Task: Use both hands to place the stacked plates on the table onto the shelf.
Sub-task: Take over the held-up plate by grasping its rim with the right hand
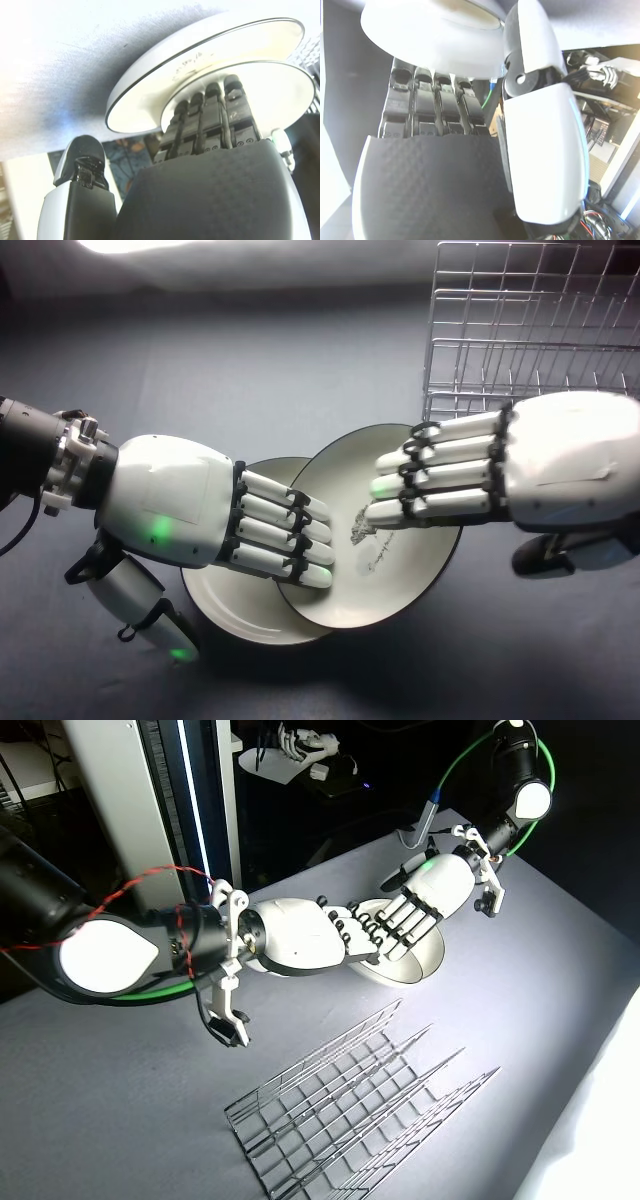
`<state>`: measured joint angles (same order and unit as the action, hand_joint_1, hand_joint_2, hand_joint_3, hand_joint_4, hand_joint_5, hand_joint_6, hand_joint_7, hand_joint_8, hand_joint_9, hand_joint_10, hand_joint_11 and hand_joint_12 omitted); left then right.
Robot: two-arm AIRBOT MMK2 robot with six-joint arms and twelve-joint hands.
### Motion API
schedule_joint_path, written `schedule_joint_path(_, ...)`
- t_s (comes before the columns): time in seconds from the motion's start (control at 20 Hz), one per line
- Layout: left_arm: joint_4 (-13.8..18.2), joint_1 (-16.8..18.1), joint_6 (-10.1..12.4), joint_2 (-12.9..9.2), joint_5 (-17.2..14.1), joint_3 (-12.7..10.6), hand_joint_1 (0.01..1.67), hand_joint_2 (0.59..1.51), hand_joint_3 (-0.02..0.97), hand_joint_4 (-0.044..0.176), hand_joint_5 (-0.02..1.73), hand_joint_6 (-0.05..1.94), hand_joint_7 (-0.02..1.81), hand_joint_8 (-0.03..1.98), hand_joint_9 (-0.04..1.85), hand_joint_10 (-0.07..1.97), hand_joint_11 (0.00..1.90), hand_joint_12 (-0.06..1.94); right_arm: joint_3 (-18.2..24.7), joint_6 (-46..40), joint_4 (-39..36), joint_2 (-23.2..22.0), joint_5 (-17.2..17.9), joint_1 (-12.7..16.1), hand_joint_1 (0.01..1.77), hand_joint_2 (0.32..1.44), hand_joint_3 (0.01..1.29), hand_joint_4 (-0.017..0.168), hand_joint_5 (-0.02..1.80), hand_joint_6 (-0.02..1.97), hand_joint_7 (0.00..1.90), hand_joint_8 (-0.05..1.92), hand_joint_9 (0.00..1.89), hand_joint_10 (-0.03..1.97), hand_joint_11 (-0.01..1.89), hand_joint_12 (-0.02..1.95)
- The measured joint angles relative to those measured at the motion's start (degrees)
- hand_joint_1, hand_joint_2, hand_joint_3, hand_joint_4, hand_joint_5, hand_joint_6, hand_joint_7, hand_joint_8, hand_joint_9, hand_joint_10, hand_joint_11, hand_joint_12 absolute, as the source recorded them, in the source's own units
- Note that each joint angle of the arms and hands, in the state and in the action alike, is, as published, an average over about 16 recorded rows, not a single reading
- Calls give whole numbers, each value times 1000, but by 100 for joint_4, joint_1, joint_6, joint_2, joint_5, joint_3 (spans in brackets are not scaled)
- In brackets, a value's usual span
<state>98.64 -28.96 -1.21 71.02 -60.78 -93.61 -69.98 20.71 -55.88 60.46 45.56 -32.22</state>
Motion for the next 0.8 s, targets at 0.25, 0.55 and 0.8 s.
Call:
schedule_joint_path(0.25,7,7,0,11,-24,-31,15,1210,15,-9,-4,-31,-13,-23,14,-7,18,10,-207,6,16,419,-207,76,1219,1043,22,8,21,18,21,12,20,8,22,518)
schedule_joint_path(0.55,8,9,0,20,-40,-52,15,1209,15,-9,-6,-31,-13,-23,13,-7,18,10,-352,16,34,796,-450,195,1205,1059,22,8,79,37,85,21,72,66,21,733)
schedule_joint_path(0.8,8,10,0,24,-45,-59,15,1209,15,-8,-6,-31,-13,-23,14,-7,18,10,-403,31,53,956,-595,275,1157,1097,21,8,229,123,252,49,157,317,37,1111)
